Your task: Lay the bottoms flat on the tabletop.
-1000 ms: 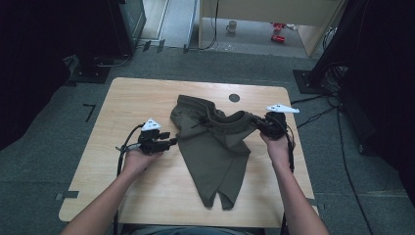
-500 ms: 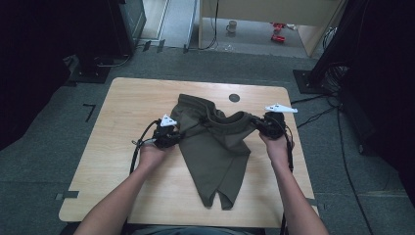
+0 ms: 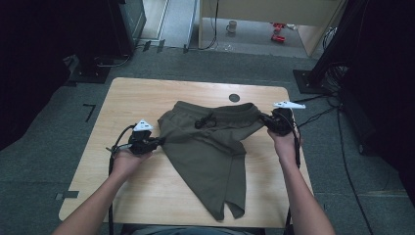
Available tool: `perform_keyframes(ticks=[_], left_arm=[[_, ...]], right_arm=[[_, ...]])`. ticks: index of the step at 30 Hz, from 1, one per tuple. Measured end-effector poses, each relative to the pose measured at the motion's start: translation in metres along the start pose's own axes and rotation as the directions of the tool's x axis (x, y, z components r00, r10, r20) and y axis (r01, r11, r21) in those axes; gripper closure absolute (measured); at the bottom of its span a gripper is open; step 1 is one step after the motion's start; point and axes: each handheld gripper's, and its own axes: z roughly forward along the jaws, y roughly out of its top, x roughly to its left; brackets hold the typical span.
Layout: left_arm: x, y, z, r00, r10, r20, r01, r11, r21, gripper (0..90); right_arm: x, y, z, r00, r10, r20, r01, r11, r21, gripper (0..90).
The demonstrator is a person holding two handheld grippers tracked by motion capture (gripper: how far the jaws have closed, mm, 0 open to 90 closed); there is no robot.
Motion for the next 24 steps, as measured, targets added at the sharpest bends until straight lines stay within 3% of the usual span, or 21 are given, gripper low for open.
perform_keyframes(ticks=[6, 9, 12, 14, 17, 19, 21, 24], left_arm=[[0.005, -0.011, -0.003, 0.9994, -0.034, 0.006, 0.034, 0.9994, 0.004, 86.8], [0.004, -0.008, -0.006, 0.9988, -0.043, 0.022, 0.043, 0.9985, -0.033, 76.0], [0.005, -0.002, -0.011, 0.9962, -0.066, 0.057, 0.069, 0.9966, -0.046, 66.6], [0.006, 0.001, -0.015, 0.9928, -0.087, 0.082, 0.092, 0.9939, -0.061, 62.3], [0.003, 0.005, -0.019, 0.9926, -0.092, 0.079, 0.098, 0.9922, -0.076, 59.8], [-0.002, 0.008, -0.022, 0.9962, -0.061, 0.063, 0.066, 0.9944, -0.083, 59.4], [-0.008, 0.01, -0.026, 0.9997, -0.016, 0.019, 0.018, 0.9952, -0.096, 59.5], [-0.013, 0.013, -0.037, 0.9998, -0.013, 0.013, 0.015, 0.9923, -0.123, 60.5]], right_arm=[[-0.012, 0.0, 0.023, 0.999, -0.007, 0.045, 0.005, 0.999, 0.046, 87.1], [-0.017, -0.002, 0.033, 0.9979, -0.009, 0.064, 0.008, 1.0, 0.015, 69.4], [-0.022, -0.001, 0.032, 0.9971, 0.012, 0.075, -0.012, 1.0, -0.002, 60.2], [-0.022, 0.001, 0.025, 0.9974, 0.023, 0.068, -0.021, 1.0, -0.02, 59.9], [-0.016, 0.002, 0.014, 0.9993, 0.017, 0.035, -0.016, 0.999, -0.028, 65.9], [-0.007, -0.002, 0.009, 0.9999, -0.002, 0.017, 0.002, 1.0, -0.025, 71.3], [0.005, -0.009, 0.005, 0.9996, -0.027, 0.002, 0.027, 0.999, -0.019, 73.7], [0.017, -0.016, 0.001, 0.999, -0.037, -0.023, 0.037, 0.999, -0.015, 76.0]])
